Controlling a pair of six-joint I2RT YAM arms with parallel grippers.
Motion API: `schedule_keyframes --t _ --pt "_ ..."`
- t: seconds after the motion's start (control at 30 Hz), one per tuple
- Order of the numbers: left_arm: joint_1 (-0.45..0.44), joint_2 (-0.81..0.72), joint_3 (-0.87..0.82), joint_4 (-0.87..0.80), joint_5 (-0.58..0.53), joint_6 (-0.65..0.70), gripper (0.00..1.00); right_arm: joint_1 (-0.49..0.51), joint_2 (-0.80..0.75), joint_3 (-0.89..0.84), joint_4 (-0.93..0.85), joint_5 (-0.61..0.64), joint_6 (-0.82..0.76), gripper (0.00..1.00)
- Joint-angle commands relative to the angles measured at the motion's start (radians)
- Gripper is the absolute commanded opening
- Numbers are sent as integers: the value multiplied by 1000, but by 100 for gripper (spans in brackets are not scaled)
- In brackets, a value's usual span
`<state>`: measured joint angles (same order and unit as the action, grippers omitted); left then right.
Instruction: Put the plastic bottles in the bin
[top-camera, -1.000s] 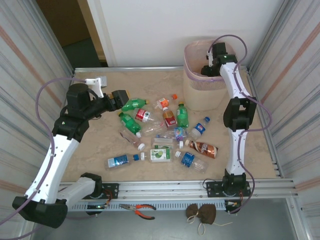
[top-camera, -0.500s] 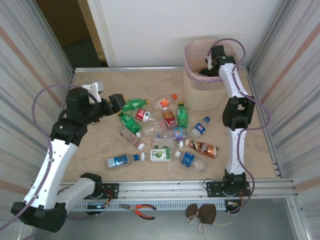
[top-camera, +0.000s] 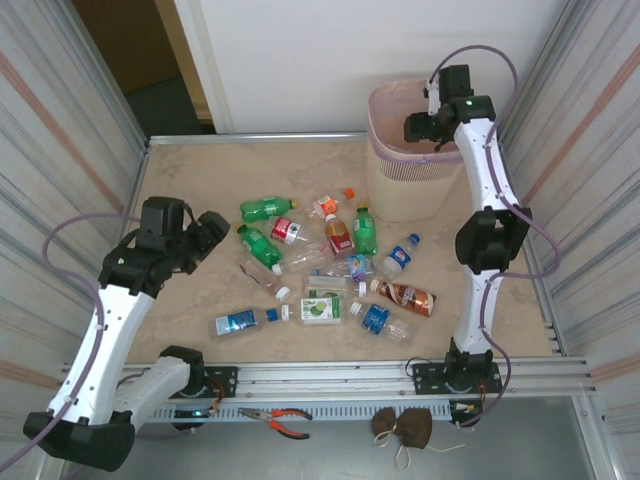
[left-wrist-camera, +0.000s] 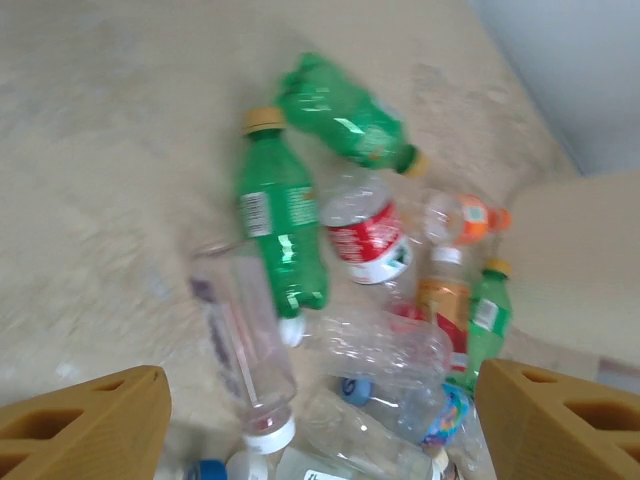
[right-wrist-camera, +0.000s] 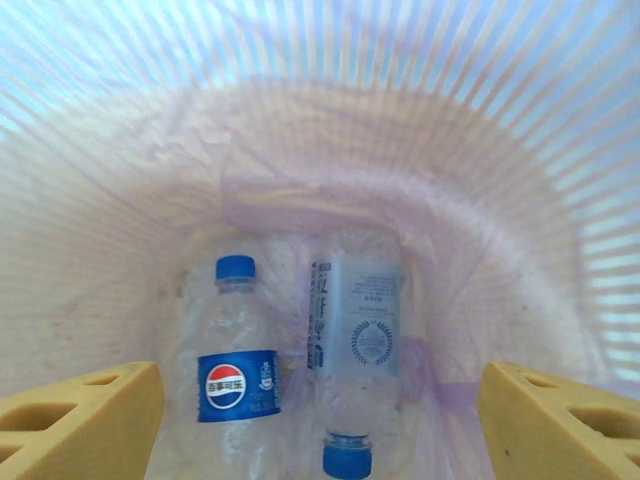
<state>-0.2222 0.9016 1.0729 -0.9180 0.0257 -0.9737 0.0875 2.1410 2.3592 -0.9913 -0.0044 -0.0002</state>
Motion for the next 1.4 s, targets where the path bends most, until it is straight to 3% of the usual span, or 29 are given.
schedule_keyframes --t 0.0,0.33,0.8,1.07,1.37 --pt "31 -22 -3 -198 -83 -182 79 16 -80 27 -15 -7 21 81" --pt "164 -13 -143 -304 141 -303 82 62 -246 -69 39 28 15 82" --pt "175 18 -372 -253 390 -402 97 113 -445 -309 143 75 21 84" --pt "179 57 -448 -159 445 -436 99 113 -509 -413 180 87 29 84" --pt "182 132 -487 -67 434 -436 99 113 -536 -445 181 98 31 85"
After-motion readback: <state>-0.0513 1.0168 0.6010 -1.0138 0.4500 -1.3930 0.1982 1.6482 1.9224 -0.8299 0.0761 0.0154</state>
